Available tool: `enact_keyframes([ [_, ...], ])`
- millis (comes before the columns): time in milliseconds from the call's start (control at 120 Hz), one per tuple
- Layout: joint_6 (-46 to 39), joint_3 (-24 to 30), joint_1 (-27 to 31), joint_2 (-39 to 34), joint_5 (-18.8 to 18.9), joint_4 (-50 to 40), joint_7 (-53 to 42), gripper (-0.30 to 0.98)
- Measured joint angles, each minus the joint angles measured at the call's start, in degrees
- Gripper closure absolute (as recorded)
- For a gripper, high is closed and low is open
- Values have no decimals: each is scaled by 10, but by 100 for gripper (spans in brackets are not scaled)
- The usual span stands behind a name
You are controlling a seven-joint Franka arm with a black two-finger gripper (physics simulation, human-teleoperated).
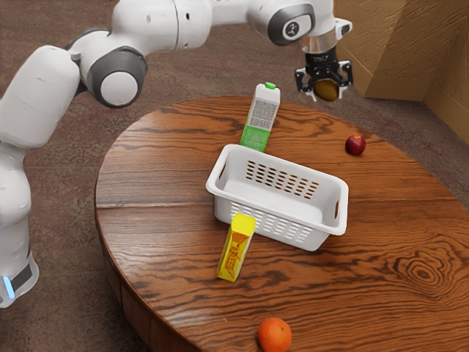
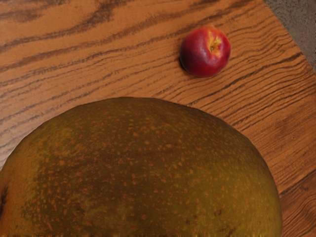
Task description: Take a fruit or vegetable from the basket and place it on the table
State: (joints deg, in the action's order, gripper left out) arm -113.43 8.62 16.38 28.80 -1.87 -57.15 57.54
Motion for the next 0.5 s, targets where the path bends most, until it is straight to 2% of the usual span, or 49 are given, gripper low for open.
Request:
enact_keyframes([
  [50, -6, 3, 8, 11, 0, 11, -3, 29],
  [133, -24, 14, 25, 21, -16, 16, -13, 16],
  [283, -49, 12, 41, 13, -30, 9, -31, 5],
  [350, -56, -6, 41, -63, -50, -90, -19, 3],
  [442, -53, -18, 30, -180, -90, -241, 47, 2],
  [500, -13, -17, 16, -255, -85, -286, 106, 1],
])
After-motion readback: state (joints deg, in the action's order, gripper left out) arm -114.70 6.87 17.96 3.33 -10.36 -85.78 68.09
